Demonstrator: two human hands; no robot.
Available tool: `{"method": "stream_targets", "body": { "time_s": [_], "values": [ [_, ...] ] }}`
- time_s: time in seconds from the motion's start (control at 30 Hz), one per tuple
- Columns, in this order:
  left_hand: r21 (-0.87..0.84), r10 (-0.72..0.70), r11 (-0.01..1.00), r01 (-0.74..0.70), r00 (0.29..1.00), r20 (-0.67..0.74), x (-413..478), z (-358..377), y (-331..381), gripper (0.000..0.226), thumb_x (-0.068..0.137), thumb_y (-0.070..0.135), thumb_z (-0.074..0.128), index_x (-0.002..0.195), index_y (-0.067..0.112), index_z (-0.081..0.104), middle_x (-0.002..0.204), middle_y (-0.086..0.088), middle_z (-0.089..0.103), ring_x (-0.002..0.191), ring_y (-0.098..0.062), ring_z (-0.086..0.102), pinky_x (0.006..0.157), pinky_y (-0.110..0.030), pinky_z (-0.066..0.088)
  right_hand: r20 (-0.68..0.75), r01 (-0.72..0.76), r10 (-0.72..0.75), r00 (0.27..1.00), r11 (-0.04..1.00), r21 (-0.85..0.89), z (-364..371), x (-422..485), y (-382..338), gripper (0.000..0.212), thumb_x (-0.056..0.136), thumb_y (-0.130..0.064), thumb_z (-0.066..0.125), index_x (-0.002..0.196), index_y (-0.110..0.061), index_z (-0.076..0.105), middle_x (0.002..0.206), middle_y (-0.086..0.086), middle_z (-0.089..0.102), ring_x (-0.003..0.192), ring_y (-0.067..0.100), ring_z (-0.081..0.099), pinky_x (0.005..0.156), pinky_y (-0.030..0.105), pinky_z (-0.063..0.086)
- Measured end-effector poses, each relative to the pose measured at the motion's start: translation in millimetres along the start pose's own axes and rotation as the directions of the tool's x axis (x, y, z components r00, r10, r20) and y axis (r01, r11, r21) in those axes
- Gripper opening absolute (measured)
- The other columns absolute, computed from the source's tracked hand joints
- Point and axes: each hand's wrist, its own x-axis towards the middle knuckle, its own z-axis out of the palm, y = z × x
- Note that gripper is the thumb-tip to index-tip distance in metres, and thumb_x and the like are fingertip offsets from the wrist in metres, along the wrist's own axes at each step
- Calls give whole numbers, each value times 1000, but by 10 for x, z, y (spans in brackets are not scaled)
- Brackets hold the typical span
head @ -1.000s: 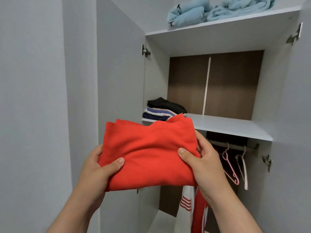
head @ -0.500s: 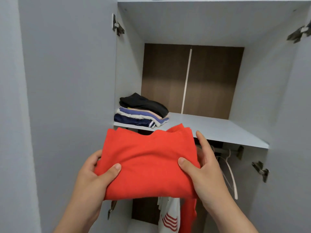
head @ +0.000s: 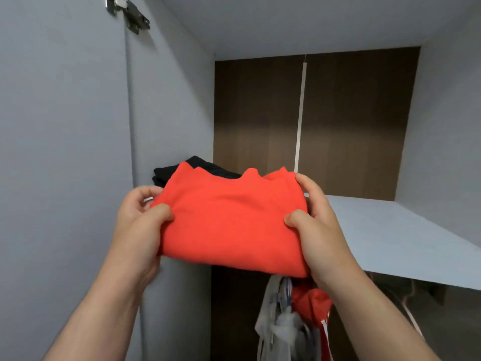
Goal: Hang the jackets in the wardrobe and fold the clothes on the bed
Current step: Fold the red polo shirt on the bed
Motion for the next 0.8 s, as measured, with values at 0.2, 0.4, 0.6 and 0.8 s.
{"method": "stream_targets", "body": {
  "time_s": [0.2,0.4,0.6,0.8],
  "values": [
    [117,234,967,-226,970,-62,974,389,64,32,89,-5,60,95,27,60,99,-1,65,87,-19,62,79,-37,49,91,31,-26,995,998,-49,127,1012,-76,65,62,-27,59,125,-40,61,116,-15,62,92,3,63,75,25,52],
    [359,311,900,-246,941,-135,2079,650,-142,23,86,0,63,97,20,59,90,-2,64,81,-21,64,73,-31,54,83,-100,98,992,995,21,445,1796,166,54,87,-15,65,139,-21,54,126,3,60,105,21,63,93,45,55],
    [553,259,823,-131,953,-160,2693,586,-572,11,83,1,66,87,11,63,91,-15,68,95,-35,67,85,-37,50,205,-335,280,938,886,322,766,2059,621,61,93,-6,64,147,-8,38,117,7,63,96,16,68,86,35,57],
    [898,364,396,-193,930,40,2624,416,-700,13,85,7,64,96,6,70,102,-21,70,98,-38,64,82,-38,48,167,-112,230,959,846,-522,896,2103,719,52,88,-41,49,139,-29,50,139,10,50,121,27,50,98,35,40]
  ]
}}
